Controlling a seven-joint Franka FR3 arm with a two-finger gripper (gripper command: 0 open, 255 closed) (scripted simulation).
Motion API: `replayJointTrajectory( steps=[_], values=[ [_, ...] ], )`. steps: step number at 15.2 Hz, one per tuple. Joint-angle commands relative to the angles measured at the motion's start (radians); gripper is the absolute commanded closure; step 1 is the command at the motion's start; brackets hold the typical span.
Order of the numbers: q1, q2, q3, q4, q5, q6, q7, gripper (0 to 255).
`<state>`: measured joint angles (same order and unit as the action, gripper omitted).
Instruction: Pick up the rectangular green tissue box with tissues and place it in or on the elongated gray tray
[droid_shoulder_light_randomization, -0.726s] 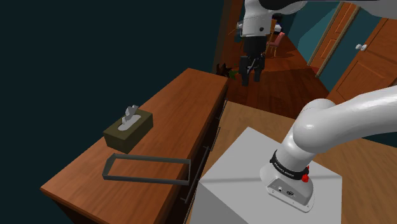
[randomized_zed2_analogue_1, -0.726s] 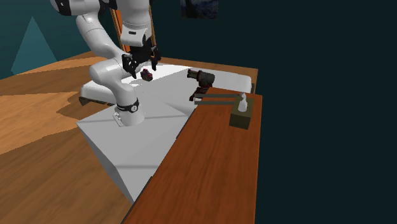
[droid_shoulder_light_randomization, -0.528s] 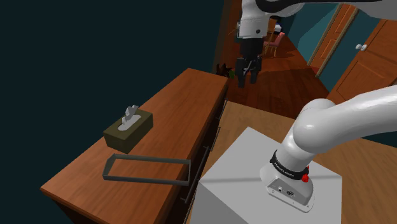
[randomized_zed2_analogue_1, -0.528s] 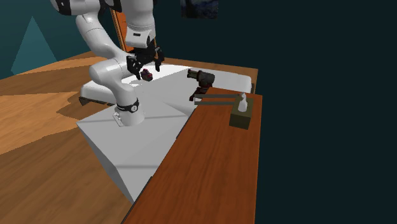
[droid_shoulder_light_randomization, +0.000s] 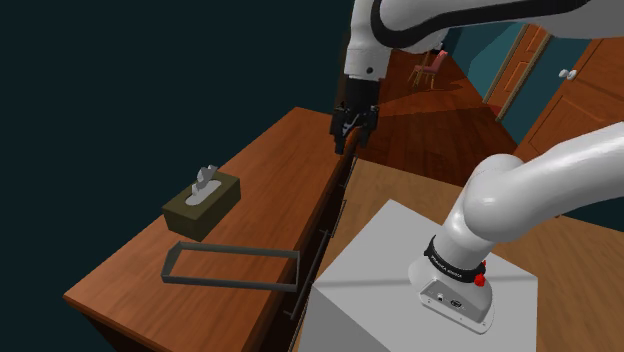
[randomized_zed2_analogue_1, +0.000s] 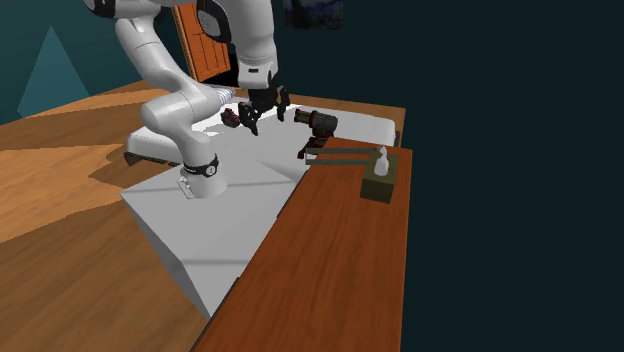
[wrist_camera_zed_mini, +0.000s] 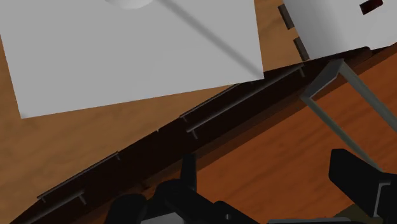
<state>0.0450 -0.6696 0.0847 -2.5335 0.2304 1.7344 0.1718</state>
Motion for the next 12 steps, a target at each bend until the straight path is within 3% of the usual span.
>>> replayJointTrajectory(
  steps=[1, 12],
  values=[
    [0.016, 0.041, 0.031, -0.012, 0.037, 0.090, 0.024, 0],
    [0.078, 0.324, 0.183, 0.067, 0.157, 0.496, 0.146, 0]
  ],
)
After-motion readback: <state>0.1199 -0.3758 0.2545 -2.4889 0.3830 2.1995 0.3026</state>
